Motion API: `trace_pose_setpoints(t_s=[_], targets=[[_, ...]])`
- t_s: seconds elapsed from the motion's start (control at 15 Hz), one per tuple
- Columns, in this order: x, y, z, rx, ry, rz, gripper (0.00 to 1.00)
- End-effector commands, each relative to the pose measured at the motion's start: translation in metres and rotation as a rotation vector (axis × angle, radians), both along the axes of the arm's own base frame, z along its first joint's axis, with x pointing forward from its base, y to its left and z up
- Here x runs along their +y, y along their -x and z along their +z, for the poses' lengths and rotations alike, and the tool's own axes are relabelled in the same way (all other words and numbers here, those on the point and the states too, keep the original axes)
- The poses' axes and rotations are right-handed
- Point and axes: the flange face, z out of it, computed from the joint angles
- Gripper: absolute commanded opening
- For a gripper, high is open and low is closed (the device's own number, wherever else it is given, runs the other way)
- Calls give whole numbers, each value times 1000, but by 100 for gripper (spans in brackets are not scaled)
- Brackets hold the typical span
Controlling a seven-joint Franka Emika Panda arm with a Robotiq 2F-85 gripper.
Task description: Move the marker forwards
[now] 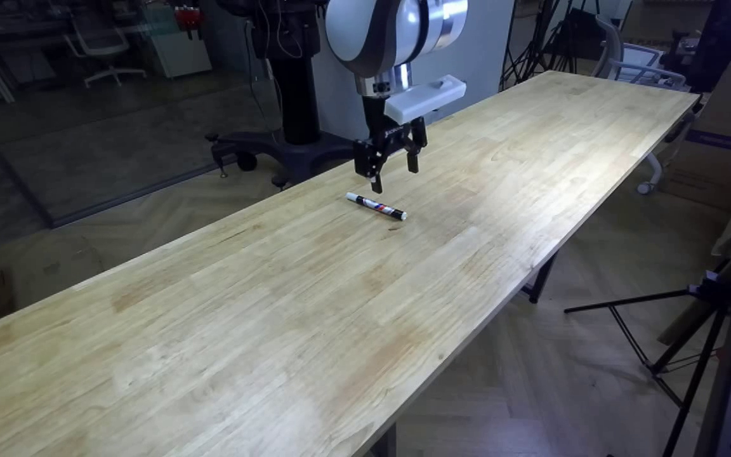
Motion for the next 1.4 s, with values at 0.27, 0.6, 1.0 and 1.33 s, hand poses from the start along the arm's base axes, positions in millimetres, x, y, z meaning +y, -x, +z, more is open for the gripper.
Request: trace_pose_setpoints(t_s=[0.27, 0.6, 1.0, 1.33], targets=[[-5, -4, -23, 90, -6, 146, 100], [-13, -8, -42, 167, -10, 216, 100], [-26, -21, -52, 164, -13, 254, 67], [-30, -33, -63, 174, -13, 272, 31]])
